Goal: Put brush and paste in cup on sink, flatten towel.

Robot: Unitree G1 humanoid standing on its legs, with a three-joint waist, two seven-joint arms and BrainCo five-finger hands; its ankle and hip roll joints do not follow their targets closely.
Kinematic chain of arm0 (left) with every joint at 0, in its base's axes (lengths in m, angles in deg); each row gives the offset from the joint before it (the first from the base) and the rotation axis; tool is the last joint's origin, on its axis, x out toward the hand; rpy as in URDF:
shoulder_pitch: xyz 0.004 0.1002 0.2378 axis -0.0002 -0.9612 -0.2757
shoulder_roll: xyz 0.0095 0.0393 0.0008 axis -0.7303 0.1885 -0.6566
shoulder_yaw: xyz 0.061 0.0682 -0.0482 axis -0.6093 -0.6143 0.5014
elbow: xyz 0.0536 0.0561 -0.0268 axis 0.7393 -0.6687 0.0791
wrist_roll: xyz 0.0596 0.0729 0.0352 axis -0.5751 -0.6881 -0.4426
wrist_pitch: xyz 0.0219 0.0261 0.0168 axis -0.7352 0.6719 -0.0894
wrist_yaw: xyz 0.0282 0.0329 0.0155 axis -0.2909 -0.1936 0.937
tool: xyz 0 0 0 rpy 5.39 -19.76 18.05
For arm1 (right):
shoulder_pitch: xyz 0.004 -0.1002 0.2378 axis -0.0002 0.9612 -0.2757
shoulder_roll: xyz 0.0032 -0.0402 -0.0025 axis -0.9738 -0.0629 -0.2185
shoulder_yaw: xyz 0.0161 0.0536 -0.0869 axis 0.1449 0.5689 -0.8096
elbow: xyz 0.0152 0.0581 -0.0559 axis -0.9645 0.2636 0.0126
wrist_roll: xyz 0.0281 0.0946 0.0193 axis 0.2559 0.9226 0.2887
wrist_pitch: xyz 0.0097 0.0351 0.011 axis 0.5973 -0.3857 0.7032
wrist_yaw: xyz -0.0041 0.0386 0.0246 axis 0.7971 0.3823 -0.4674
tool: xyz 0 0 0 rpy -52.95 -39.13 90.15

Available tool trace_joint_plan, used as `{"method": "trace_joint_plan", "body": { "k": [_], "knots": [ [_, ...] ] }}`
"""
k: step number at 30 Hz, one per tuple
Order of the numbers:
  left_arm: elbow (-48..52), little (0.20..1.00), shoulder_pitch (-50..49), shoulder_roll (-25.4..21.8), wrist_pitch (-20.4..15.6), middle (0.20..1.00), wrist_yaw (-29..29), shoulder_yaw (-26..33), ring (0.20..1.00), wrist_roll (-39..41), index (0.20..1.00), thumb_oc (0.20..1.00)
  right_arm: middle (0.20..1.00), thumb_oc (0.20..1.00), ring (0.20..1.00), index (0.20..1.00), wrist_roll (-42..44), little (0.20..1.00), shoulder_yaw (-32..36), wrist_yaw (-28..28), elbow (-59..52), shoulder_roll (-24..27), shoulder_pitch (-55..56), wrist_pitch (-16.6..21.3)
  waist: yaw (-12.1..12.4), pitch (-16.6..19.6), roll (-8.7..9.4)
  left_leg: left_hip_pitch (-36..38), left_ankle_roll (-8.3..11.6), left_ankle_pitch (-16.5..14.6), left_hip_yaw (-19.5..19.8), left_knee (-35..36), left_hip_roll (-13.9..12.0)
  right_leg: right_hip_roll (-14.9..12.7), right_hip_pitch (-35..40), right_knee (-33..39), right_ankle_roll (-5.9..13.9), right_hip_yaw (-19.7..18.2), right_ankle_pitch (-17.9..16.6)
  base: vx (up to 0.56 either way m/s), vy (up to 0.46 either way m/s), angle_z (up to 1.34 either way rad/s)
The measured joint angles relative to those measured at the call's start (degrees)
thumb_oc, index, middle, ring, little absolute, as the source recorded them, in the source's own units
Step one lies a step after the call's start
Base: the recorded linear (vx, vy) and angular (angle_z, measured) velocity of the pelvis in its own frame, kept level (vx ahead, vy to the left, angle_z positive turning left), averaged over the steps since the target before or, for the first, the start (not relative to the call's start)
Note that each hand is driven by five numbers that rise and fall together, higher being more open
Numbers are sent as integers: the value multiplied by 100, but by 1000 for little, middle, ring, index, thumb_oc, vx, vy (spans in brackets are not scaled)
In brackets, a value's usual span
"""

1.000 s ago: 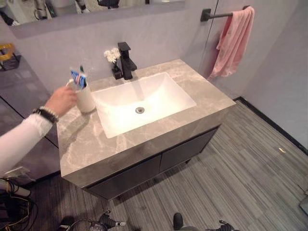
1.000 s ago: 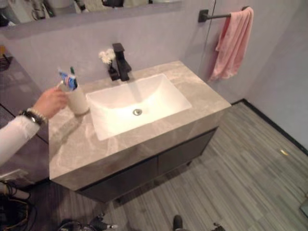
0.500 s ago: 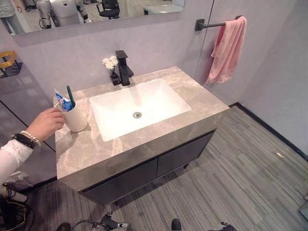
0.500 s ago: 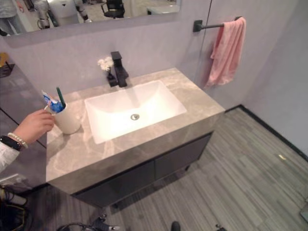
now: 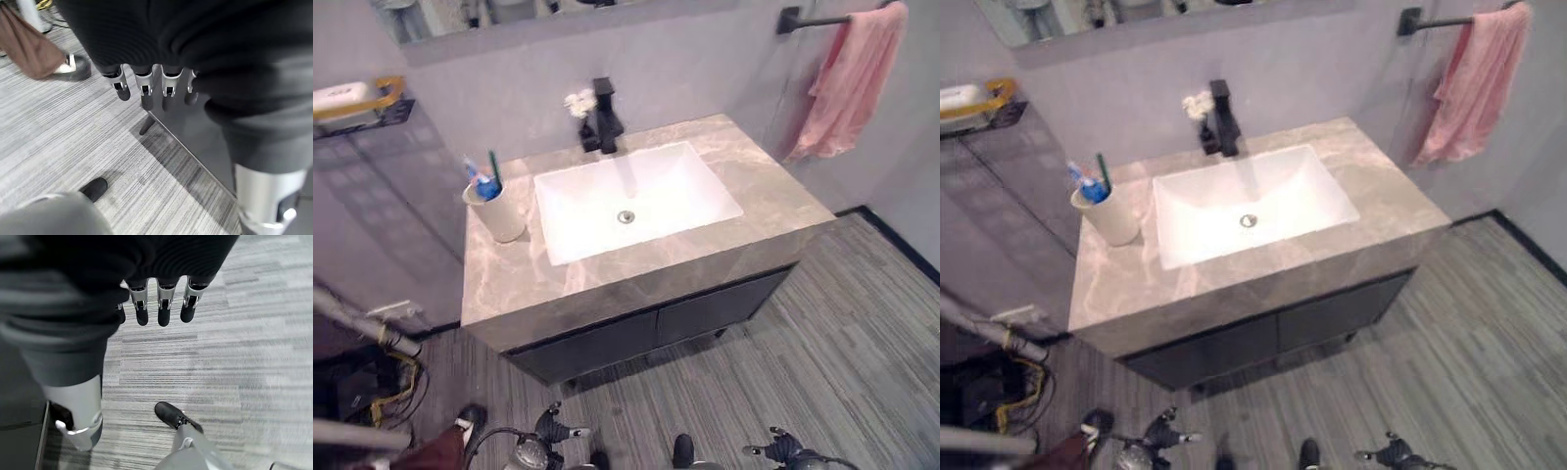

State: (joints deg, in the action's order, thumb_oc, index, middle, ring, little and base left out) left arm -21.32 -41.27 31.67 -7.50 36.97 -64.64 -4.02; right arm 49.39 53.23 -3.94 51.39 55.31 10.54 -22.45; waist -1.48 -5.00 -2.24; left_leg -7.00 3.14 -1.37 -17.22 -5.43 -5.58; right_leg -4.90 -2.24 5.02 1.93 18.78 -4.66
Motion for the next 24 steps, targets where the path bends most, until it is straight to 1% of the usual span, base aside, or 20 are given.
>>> {"method": "trace_joint_plan", "body": {
  "k": [1, 2, 3, 4, 5, 6, 7, 9, 10, 11, 12, 14, 15, 16, 19, 22, 24],
  "knots": [
    [84, 1000, -35, -23, 4, 1000, -4, 8, 1000, -1, 1000, 1000, 1000, 1000, 1000, 1000, -3, 1000, -7, 4, 8, -2, -16, -2, 100, -19, 39, 2, -82, -57, -203, -71, -33, -57, -93, -114, -11, -2, 46, -55, 18, 74],
    [183, 1000, -165, -60, 20, 1000, -18, 9, 1000, -4, 1000, 1000, 1000, 1000, 1000, 1000, -5, 1000, -64, 20, -8, 16, -159, 1, 88, -20, 66, 8, -171, -113, -339, -173, -25, -135, -211, -315, 0, 8, 127, 37, 34, 1],
    [213, 1000, -263, -69, 21, 1000, -30, 11, 1000, -7, 1000, 1000, 1000, 1000, 1000, 1000, -12, 1000, -128, 38, -27, 69, -254, 8, 74, -20, 27, 121, -161, -129, -385, -189, -25, -152, -273, -489, 27, -6, 195, 78, 62, 2],
    [202, 1000, -321, -94, 25, 1000, -41, 8, 1000, -9, 1000, 1000, 1000, 1000, 1000, 1000, -20, 1000, -130, 46, -44, 73, -363, 11, 69, -27, -2, 236, -153, -201, -358, -8, -15, -130, -256, -605, 57, -1, 231, 105, 96, 19],
    [305, 1000, -473, -235, 31, 1000, -58, 76, 1000, -64, 1000, 1000, 1000, 1000, 1000, 1000, -45, 1000, -154, 51, -42, -18, -370, 3, 80, -22, 96, 430, -152, -191, -324, 225, 79, -247, -144, -686, 136, 53, 285, 86, 79, 24],
    [330, 1000, -541, -285, 32, 1000, -60, 131, 1000, -101, 1000, 1000, 1000, 1000, 1000, 1000, -55, 1000, -161, 48, -42, -52, -340, 3, 85, 18, 166, 469, -154, -190, -291, 289, 130, -284, -148, -696, 163, 61, 303, 79, 110, 23],
    [413, 1000, -672, -395, 33, 1000, -63, 181, 1000, -127, 1000, 1000, 1000, 1000, 1000, 1000, -58, 1000, -160, 49, -51, -90, -331, 6, 111, 62, 239, 494, -200, -120, -241, 367, 181, -305, -172, -739, 214, 62, 341, 35, 61, 10],
    [466, 1000, -760, -488, 38, 1000, -110, 222, 1000, -153, 1000, 1000, 1000, 1000, 1000, 1000, -68, 1000, -163, 46, -53, -120, -329, 4, 170, 98, 307, 502, -241, -107, -217, 430, 244, -337, -173, -775, 246, 63, 358, 47, 73, 8],
    [481, 1000, -789, -534, 38, 1000, -118, 220, 1000, -172, 1000, 1000, 1000, 1000, 1000, 1000, -125, 1000, -159, 47, -54, -135, -313, 3, 218, 122, 340, 511, -308, -61, -204, 417, 283, -366, -167, -772, 257, 69, 356, 41, 56, 13],
    [564, 1000, -859, -575, 39, 1000, -155, 229, 1000, -175, 1000, 1000, 1000, 1000, 1000, 1000, -176, 1000, -160, 47, -56, -173, -328, 3, 241, 157, 363, 515, -346, -41, -168, 486, 346, -408, -144, -744, 322, 97, 333, 76, 115, 16],
    [667, 1000, -874, -595, 38, 1000, -162, 228, 1000, -176, 1000, 1000, 1000, 1000, 1000, 1000, -189, 1000, -159, 47, -64, -193, -337, 5, 232, 159, 373, 565, -379, -15, -152, 521, 373, -420, -114, -706, 335, 114, 323, 72, 120, 19],
    [756, 1000, -893, -616, 39, 1000, -179, 240, 1000, -189, 1000, 1000, 1000, 1000, 1000, 1000, -221, 1000, -149, 52, -61, -281, -341, -7, 284, 160, 361, 699, -394, -25, -53, 624, 454, -445, 74, -601, 370, 221, 300, 96, 149, 23],
    [894, 1000, -892, -628, 31, 1000, -188, 231, 1000, -223, 1000, 1000, 1000, 1000, 1000, 1000, -221, 1000, -153, 47, -104, -336, -339, 1, 313, 177, 348, 777, -403, -32, -31, 688, 470, -467, 133, -599, 428, 234, 352, 100, 140, 14],
    [988, 1000, -869, -645, 35, 1000, -218, 230, 1000, -232, 1000, 1000, 1000, 1000, 1000, 1000, -221, 1000, -154, 46, -140, -365, -352, 3, 370, 187, 334, 795, -417, -47, -28, 704, 511, -482, 150, -594, 441, 236, 361, 80, 107, 9],
    [1236, 1000, -856, -689, 28, 1000, -271, 229, 1000, -235, 1000, 1000, 1000, 1000, 1000, 1000, -220, 1000, -153, 44, -228, -378, -358, 5, 377, 193, 325, 789, -435, -58, 51, 692, 531, -510, 183, -596, 453, 246, 369, 39, 72, 10],
    [1609, 1000, -862, -838, 8, 1000, -365, 207, 1000, -334, 1000, 1000, 1000, 1000, 1000, 1000, -216, 1000, -139, 45, -213, -389, -349, 5, 373, 204, 348, 798, -445, -65, 103, 687, 561, -537, 177, -701, 489, 241, 420, 41, 96, 9],
    [1650, 1000, -823, -911, 8, 1000, -386, 214, 1000, -402, 1000, 1000, 1000, 1000, 1000, 1000, -212, 1000, -110, 46, -212, -399, -347, 5, 364, 204, 350, 807, -447, -68, 104, 687, 568, -548, 175, -737, 496, 237, 434, 50, 70, 3]
  ]
}}
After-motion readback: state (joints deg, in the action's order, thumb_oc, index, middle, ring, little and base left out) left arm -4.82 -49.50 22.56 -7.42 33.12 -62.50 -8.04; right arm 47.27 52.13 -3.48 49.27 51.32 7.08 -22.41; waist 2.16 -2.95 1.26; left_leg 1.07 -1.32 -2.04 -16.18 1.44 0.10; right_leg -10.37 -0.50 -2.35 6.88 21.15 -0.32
